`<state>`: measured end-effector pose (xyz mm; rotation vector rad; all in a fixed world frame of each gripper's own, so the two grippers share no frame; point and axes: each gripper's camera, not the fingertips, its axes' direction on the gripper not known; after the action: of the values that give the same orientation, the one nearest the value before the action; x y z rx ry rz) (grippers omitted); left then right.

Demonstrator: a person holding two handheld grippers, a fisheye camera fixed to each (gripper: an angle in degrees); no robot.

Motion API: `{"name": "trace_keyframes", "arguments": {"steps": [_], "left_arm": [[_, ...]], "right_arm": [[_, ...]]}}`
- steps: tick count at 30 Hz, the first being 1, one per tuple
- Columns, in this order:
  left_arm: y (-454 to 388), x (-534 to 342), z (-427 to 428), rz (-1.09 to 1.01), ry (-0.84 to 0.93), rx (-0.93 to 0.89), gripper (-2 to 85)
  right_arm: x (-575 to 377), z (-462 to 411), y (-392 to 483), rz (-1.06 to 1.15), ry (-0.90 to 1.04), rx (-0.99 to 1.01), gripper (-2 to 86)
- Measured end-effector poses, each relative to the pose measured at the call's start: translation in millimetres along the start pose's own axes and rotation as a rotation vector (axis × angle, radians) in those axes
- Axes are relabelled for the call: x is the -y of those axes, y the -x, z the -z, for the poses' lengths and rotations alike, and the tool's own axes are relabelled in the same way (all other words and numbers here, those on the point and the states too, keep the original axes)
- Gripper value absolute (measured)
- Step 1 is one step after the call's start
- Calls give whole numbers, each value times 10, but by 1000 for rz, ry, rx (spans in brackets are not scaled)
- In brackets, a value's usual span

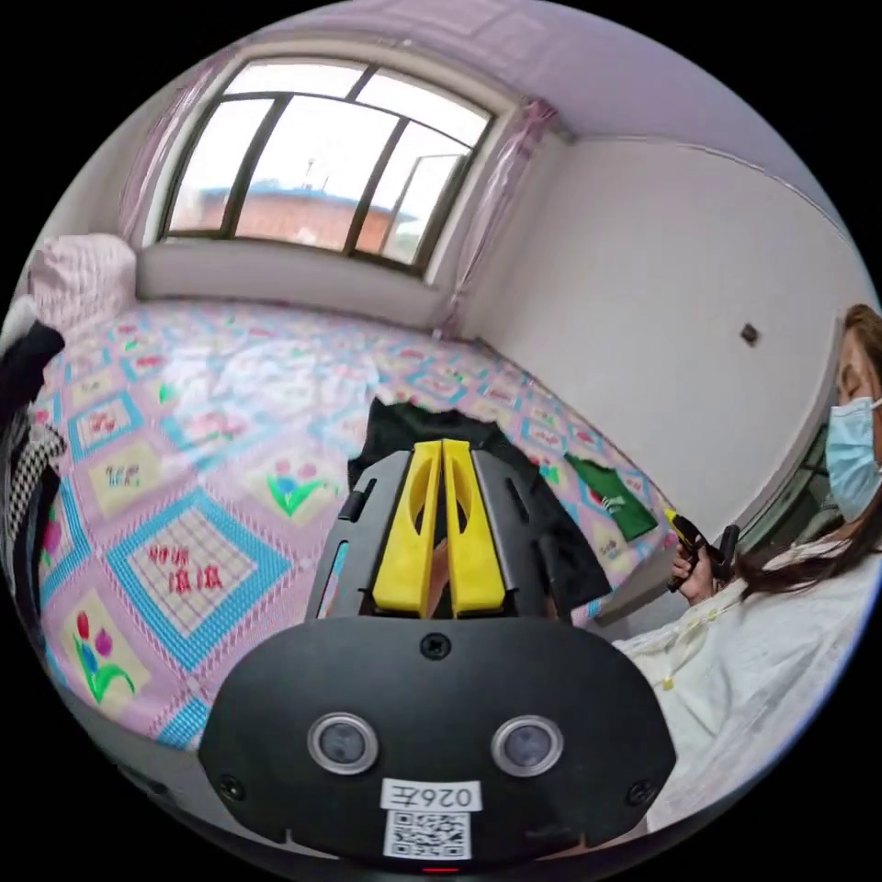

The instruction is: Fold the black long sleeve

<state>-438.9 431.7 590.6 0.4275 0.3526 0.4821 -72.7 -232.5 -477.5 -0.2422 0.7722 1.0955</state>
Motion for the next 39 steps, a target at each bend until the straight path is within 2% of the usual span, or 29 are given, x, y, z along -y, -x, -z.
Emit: {"name": "trace_keyframes", "arguments": {"steps": [3, 8, 11, 16, 25, 32, 39], "left_arm": [[481, -403, -629, 190, 212, -23, 111], [825, -728, -1123, 313, 420, -45, 153], [866, -663, -1200, 283, 473, 17, 170], [914, -422, -1291, 272, 504, -3, 179], [989, 75, -1408, 270, 531, -60, 159], [1003, 327, -1565, 288, 585, -209, 113], [1147, 473, -1500, 307, 630, -229, 15]], "right_arm": [[-220, -746, -371, -27, 163, -119, -5], [-464, -1719, -803, -36, 380, -156, 36], [-586, -2167, -1048, -78, 452, -138, 66], [-745, -2782, -1439, -134, 535, -89, 91], [-808, -3277, -1861, -149, 573, -38, 88], [-850, -3511, -2030, -116, 615, 7, 86], [-900, -3600, -2259, -104, 634, 0, 54]]}}
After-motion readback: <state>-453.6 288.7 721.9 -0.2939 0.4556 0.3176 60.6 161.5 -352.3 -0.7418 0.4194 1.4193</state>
